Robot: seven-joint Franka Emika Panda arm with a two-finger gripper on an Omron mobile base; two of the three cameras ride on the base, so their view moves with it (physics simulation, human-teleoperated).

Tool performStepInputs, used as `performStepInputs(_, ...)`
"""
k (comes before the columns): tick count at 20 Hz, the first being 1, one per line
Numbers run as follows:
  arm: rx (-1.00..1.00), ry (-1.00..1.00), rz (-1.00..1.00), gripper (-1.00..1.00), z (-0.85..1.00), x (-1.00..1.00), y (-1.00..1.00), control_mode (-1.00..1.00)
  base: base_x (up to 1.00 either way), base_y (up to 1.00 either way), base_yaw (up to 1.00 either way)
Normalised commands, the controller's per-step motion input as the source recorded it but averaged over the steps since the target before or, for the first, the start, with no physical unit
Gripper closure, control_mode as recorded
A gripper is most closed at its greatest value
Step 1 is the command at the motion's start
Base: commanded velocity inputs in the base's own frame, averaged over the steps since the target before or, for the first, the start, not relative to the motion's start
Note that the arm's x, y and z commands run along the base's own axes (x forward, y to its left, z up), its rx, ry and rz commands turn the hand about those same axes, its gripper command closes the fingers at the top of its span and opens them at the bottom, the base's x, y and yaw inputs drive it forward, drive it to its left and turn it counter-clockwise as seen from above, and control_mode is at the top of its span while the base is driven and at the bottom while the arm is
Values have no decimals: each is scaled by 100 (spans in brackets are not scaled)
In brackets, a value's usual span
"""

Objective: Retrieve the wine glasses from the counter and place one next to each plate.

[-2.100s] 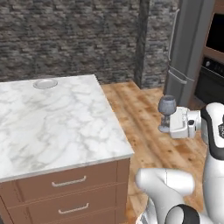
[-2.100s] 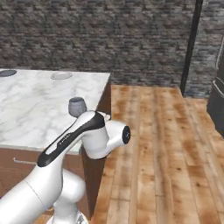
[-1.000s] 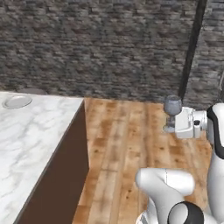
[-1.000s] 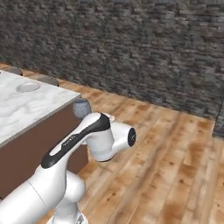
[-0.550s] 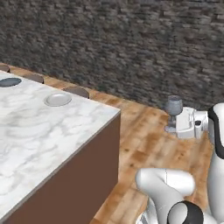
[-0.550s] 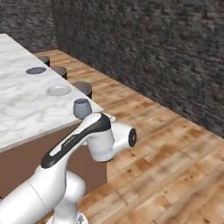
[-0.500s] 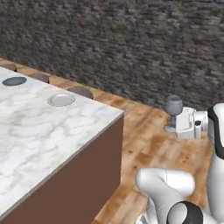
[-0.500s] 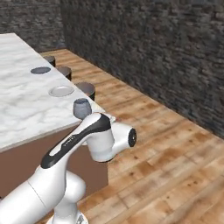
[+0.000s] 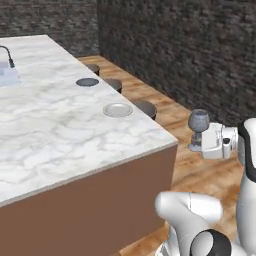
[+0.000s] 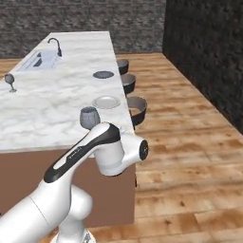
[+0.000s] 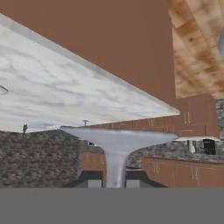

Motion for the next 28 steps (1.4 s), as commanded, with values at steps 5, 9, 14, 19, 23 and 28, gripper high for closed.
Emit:
performStepInputs(5, 0, 0, 0, 100, 0, 0, 0, 100, 39, -63, 74)
performStepInputs(9, 0, 0, 0, 100, 0, 0, 0, 100, 31, -64, 74)
performStepInputs(14, 0, 0, 0, 100, 0, 0, 0, 100, 14, -68, 73)
performStepInputs(19, 0, 0, 0, 100, 0, 0, 0, 100, 0, -67, 75)
performStepInputs(23, 0, 0, 0, 100, 0, 0, 0, 100, 0, -81, 70)
performStepInputs(28, 0, 0, 0, 100, 0, 0, 0, 100, -14, -98, 54)
